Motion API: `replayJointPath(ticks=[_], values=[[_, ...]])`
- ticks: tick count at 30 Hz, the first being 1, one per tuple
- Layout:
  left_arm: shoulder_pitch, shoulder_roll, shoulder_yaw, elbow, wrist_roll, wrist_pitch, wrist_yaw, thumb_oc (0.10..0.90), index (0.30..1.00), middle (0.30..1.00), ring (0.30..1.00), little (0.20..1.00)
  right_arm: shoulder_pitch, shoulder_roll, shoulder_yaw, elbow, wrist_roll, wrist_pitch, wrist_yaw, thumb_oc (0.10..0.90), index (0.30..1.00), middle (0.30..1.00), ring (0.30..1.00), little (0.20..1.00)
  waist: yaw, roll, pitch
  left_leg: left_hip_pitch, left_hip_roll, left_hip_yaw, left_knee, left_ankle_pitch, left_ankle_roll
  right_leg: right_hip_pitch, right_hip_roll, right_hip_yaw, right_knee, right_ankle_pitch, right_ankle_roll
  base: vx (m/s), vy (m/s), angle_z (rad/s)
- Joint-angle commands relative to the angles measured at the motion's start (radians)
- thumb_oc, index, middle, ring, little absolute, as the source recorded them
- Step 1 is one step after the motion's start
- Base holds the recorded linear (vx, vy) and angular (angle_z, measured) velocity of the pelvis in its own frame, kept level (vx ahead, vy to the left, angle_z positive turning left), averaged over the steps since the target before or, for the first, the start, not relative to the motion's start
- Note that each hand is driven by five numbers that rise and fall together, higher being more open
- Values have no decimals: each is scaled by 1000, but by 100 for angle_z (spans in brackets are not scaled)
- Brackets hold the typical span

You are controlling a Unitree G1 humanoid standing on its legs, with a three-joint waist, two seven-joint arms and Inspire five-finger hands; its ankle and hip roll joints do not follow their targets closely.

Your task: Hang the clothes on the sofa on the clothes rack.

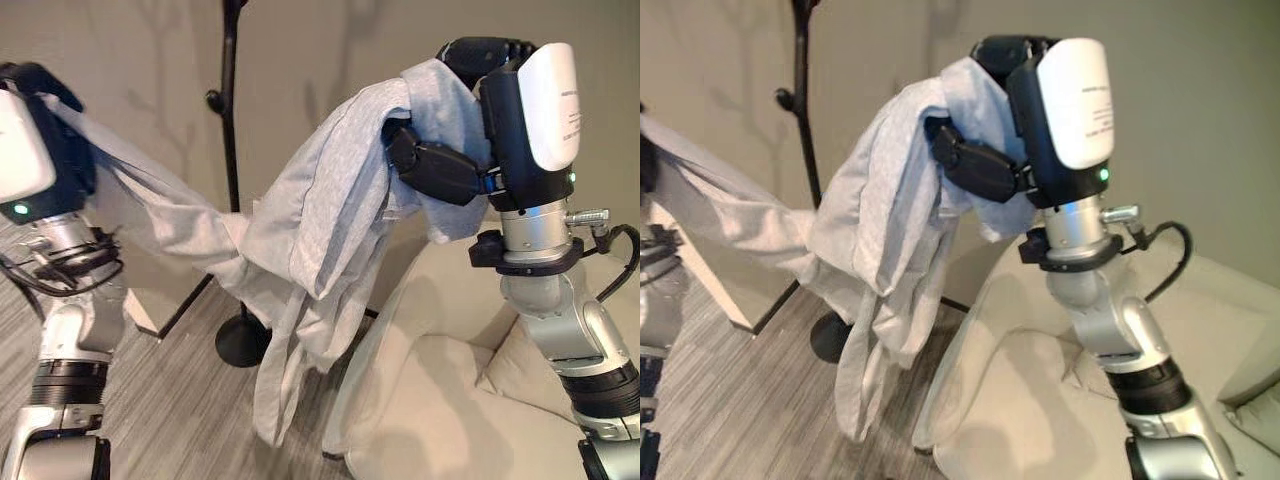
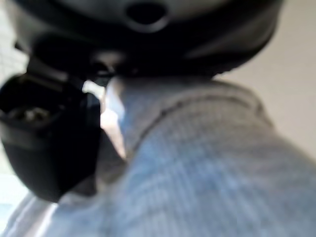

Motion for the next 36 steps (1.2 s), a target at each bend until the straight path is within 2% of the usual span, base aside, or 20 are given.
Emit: replayJointPath(ticks=[1,2,3,4,5,6,7,11,12,16,19,21,24,26,30,31,34,35,36], values=[[-102,129,4,25,46,14,56,400,300,300,300,300,-49,-68,-154,-92,8,-69,-67,400,300,300,300,300,6,25,-100,141,-67,30,-281,-41,55,-71,-81,27,-20,-29,147,253,241,-26],[-93,237,22,86,27,21,34,400,300,300,300,300,-92,-138,-146,-63,29,-69,-68,400,300,300,300,300,32,46,-95,79,-68,-23,-478,95,10,-20,-71,54,-53,-43,154,249,201,-53],[-94,319,24,160,-1,12,32,400,300,300,300,300,-144,-194,-128,-14,32,-67,-94,400,300,300,300,300,44,50,-84,59,-56,-54,-617,190,-20,8,-78,66,-73,-44,157,462,291,-73],[-99,430,19,240,-28,9,23,400,300,300,300,300,-223,-271,-100,56,35,-57,-119,400,300,300,300,300,60,62,-78,49,-44,-84,-726,244,-36,41,-76,86,-83,-61,163,370,189,-63],[-95,470,19,275,-30,3,19,400,300,300,300,300,-252,-284,-74,85,43,-56,-119,400,300,300,300,300,63,74,-87,84,-42,-85,-795,243,-38,49,-70,95,-82,-71,167,484,279,-43],[-59,536,30,347,-46,0,9,400,300,300,300,300,-261,-334,-75,117,25,-37,-141,400,300,300,300,300,71,93,-112,114,-35,-91,-806,275,-47,67,-73,103,-88,-89,175,353,235,-63],[-48,554,31,364,-53,-5,5,400,300,300,300,300,-279,-354,-63,128,18,-30,-144,400,300,300,300,300,72,95,-121,120,-32,-85,-807,286,-49,66,-78,105,-88,-90,174,337,253,-84],[-20,599,15,429,-73,-26,-23,400,300,300,300,300,-335,-426,-35,208,-3,2,-182,400,300,300,300,300,77,91,-144,147,-45,-63,-804,290,-40,70,-95,107,-85,-94,184,170,135,-6],[6,632,22,446,-85,-37,-26,400,300,300,300,300,-362,-470,-30,263,2,23,-204,400,300,300,300,300,85,86,-154,161,-56,-53,-804,282,-34,67,-108,106,-79,-93,193,210,190,-8],[65,664,48,488,-91,-46,-31,400,300,300,300,300,-418,-543,0,396,15,55,-234,400,300,300,300,300,92,83,-174,183,-75,-37,-808,258,-18,64,-136,103,-84,-87,217,145,153,3],[72,701,27,563,-108,-50,-41,400,300,300,300,300,-518,-587,113,542,49,71,-232,400,300,300,300,300,102,72,-181,189,-89,-28,-806,243,-8,61,-148,93,-80,-83,230,95,120,-6],[60,701,14,572,-122,-48,-43,400,300,300,300,300,-592,-579,188,611,68,76,-231,400,300,300,300,300,108,69,-181,195,-97,-27,-806,235,-4,59,-153,89,-76,-82,236,48,73,-13],[67,689,23,551,-121,-54,-44,400,300,300,300,300,-632,-575,221,638,82,84,-225,400,300,300,300,300,111,73,-182,198,-101,-28,-807,229,-1,56,-157,84,-69,-80,240,28,52,-19],[97,666,33,533,-92,-57,-53,400,300,300,300,300,-595,-557,186,625,82,85,-215,400,300,300,300,300,108,80,-186,206,-112,-36,-808,219,9,53,-163,73,-58,-81,247,26,100,-2],[88,664,-51,602,-57,-63,-102,400,300,300,300,300,-630,-546,269,690,102,67,-175,400,300,300,300,300,104,79,-184,213,-118,-38,-809,215,11,48,-168,65,-49,-75,254,-27,56,5],[69,654,-98,635,-50,-70,-115,400,300,300,300,300,-640,-538,300,706,112,57,-162,400,300,300,300,300,103,83,-184,214,-120,-38,-809,215,11,48,-169,63,-48,-75,255,-23,34,2],[49,652,-117,640,-51,-70,-114,400,300,300,300,300,-640,-541,301,709,113,56,-162,400,300,300,300,300,106,83,-184,214,-120,-38,-809,215,11,48,-169,63,-48,-75,255,-14,27,3],[112,542,-236,658,-2,-123,-229,400,300,300,300,300,-530,-493,315,772,176,11,-85,400,300,300,300,300,105,87,-170,221,-132,-42,-803,201,17,61,-179,50,-54,-89,257,-70,94,2],[121,524,-261,641,13,-134,-248,400,300,300,300,300,-501,-489,306,771,178,7,-71,400,300,300,300,300,110,86,-168,215,-133,-45,-805,206,19,55,-179,49,-57,-85,256,-90,108,0]])
